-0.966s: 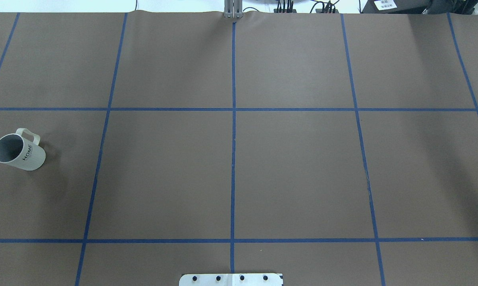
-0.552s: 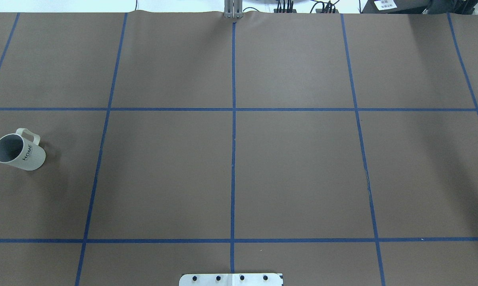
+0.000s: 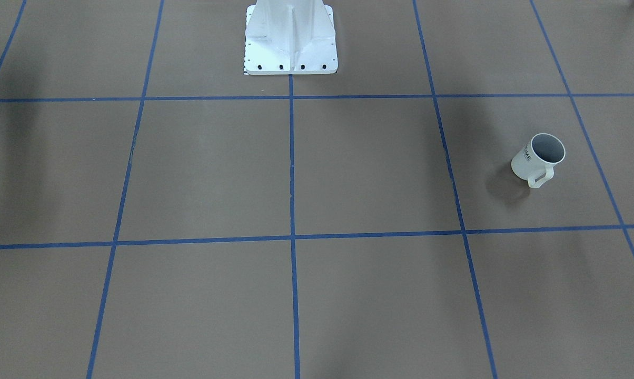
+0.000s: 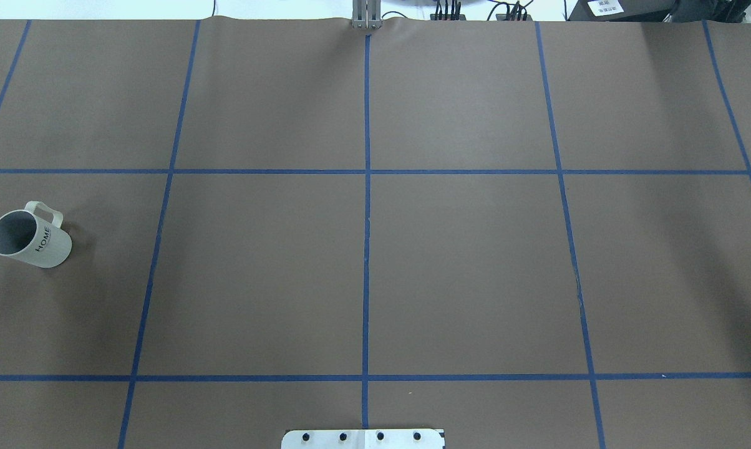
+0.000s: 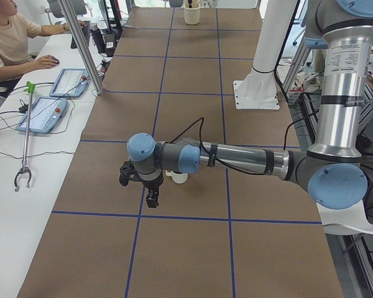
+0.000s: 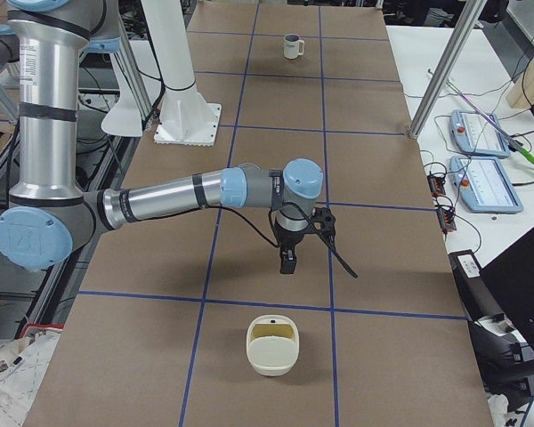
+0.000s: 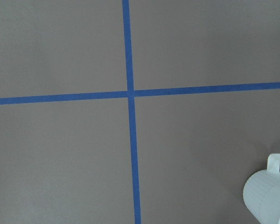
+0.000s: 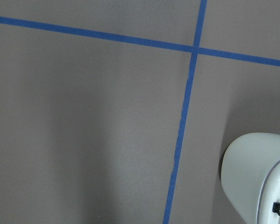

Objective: Left arm hands cup to right arm to dump lemon

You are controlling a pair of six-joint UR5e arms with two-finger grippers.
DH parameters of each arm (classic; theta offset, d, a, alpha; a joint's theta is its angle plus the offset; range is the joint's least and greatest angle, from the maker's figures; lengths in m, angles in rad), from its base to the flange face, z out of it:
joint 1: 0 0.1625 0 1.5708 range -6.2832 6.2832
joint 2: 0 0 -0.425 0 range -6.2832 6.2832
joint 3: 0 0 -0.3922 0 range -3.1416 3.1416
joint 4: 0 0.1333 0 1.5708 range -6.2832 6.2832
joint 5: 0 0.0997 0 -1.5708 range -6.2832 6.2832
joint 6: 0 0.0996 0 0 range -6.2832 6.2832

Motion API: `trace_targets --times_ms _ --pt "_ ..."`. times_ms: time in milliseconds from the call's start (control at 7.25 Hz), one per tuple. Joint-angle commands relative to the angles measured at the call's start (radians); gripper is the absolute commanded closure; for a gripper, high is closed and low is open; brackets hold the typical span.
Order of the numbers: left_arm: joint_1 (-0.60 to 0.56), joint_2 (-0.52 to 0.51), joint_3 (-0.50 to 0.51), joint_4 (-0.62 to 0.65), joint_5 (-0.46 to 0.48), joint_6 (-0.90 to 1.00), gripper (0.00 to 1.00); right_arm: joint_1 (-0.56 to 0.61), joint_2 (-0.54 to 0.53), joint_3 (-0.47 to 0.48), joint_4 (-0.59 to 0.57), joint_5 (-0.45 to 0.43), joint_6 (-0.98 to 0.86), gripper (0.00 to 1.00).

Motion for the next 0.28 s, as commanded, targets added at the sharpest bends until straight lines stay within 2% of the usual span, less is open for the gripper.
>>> trace_targets --times_ms 0,138 --pt "-0.003 -0.004 -0.020 0.001 -0.002 -0.002 0.00 -0.006 0.000 -0.003 0.000 0.007 0.001 0.00" --pt "-0.003 -0.004 -0.038 0.003 -0.002 -0.003 0.00 -0.006 0.000 -0.006 0.000 0.007 -0.001 0.00"
